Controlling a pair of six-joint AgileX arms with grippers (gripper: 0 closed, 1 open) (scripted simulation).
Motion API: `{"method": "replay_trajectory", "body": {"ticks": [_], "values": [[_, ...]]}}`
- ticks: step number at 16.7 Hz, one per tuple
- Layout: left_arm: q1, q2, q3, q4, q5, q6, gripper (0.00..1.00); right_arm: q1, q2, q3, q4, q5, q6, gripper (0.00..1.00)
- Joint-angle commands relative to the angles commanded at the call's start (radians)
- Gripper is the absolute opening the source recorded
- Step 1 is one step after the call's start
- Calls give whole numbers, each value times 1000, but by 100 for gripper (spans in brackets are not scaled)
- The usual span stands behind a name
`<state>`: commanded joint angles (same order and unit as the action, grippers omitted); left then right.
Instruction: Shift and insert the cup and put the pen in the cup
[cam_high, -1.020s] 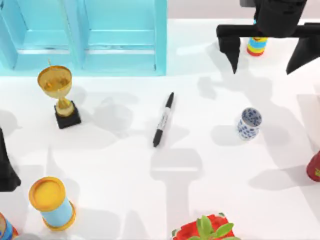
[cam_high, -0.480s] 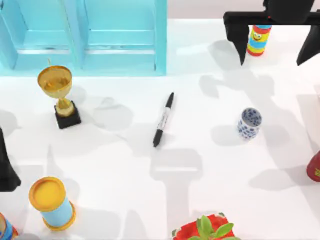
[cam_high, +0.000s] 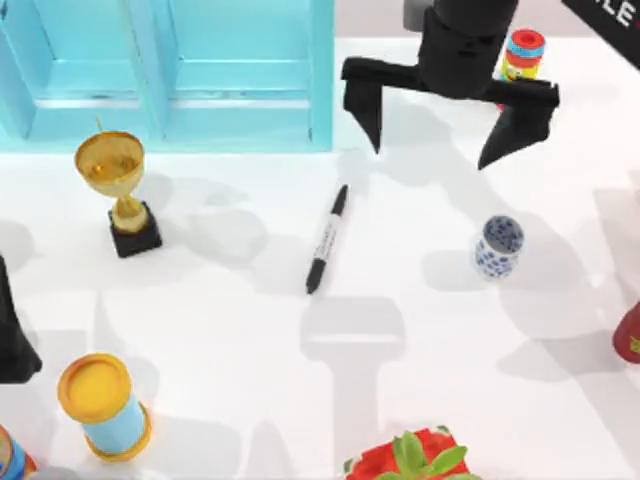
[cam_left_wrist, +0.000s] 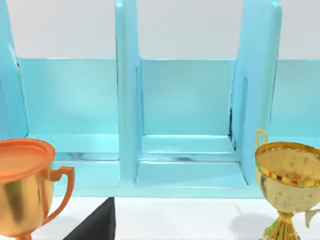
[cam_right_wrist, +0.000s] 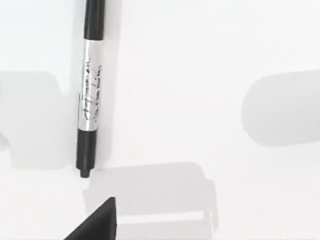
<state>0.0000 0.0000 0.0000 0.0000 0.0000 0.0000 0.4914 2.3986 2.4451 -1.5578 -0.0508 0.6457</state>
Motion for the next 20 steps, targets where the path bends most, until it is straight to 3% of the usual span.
{"method": "replay_trajectory", "body": {"ticks": [6,13,20], "values": [[0,0,0,0,0,0,100,107,125,-37,222,-45,248,100],[0,0,0,0,0,0,100,110,135,-52,245,-46,256,100],[0,0,0,0,0,0,100,130,223,-217,510,-43,276,100]]}}
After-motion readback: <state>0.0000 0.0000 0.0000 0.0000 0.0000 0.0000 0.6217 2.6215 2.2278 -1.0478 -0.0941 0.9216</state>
